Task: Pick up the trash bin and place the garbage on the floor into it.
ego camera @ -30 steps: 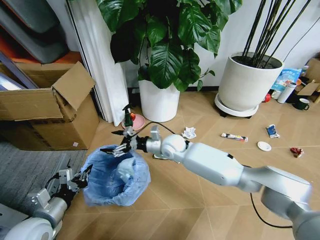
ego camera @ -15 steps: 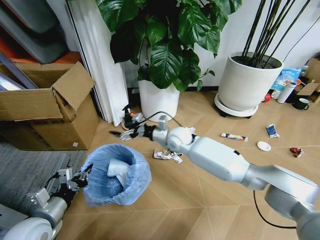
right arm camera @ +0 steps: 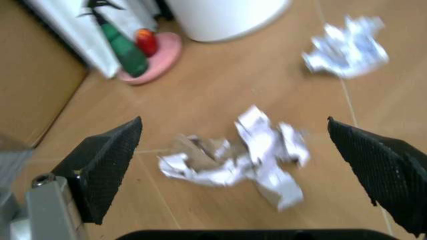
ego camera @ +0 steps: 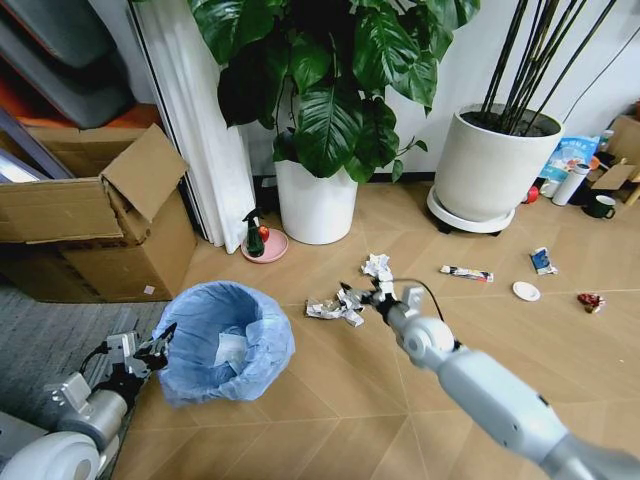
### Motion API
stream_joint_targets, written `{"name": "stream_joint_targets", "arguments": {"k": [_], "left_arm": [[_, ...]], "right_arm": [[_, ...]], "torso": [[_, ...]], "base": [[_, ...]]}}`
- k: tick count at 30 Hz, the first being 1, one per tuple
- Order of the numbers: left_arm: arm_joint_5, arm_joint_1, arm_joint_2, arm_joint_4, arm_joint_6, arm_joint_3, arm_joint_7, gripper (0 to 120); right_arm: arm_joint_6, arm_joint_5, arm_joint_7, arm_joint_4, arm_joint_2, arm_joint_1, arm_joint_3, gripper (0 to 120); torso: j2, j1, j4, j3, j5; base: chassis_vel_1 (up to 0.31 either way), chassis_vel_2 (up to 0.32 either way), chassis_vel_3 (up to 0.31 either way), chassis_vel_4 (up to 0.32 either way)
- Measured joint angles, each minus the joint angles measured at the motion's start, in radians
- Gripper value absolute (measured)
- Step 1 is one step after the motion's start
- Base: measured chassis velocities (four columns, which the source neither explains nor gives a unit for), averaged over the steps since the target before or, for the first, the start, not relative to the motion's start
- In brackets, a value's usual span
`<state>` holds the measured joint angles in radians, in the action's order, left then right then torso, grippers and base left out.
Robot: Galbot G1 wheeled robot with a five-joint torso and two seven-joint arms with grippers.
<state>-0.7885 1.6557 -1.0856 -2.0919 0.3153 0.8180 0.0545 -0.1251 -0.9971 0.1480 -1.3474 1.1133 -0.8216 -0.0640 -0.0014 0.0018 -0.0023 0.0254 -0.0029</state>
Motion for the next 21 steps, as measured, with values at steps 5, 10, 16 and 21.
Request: {"name": "stream_joint_targets", "arguments": {"k": [5, 10, 16, 21], "left_arm": [[0.0, 0.001, 0.001, 0.001, -0.001, 0.004, 0.0, 0], [-0.001, 0.0, 0.004, 0.001, -0.001, 0.004, -0.001, 0], [-0.005, 0.002, 0.007, -0.002, -0.001, 0.009, -0.002, 0], [-0.006, 0.004, 0.008, -0.005, -0.001, 0.011, -0.003, 0]], "right_arm": [[-0.002, -0.037, 0.013, 0.046, 0.064, -0.026, 0.037, 100], [0.0, -0.049, 0.014, 0.148, 0.152, 0.006, 0.058, 100], [0.001, -0.055, 0.03, 0.242, 0.214, 0.045, 0.071, 100], [-0.007, -0.077, 0.047, 0.289, 0.242, 0.07, 0.084, 100]], "torso": [[0.0, 0.0, 0.0001, 0.0, -0.0003], [0.0, 0.0, 0.0002, 0.0, -0.0002], [0.0, 0.0, 0.0003, 0.0, -0.0003], [0.0, 0.0, 0.0, 0.0, -0.0003]], "base": [[0.0, 0.0, 0.0, 0.0], [0.0, 0.0, 0.0, 0.0], [0.0, 0.0, 0.0, 0.0], [0.0, 0.0, 0.0, 0.0]]}}
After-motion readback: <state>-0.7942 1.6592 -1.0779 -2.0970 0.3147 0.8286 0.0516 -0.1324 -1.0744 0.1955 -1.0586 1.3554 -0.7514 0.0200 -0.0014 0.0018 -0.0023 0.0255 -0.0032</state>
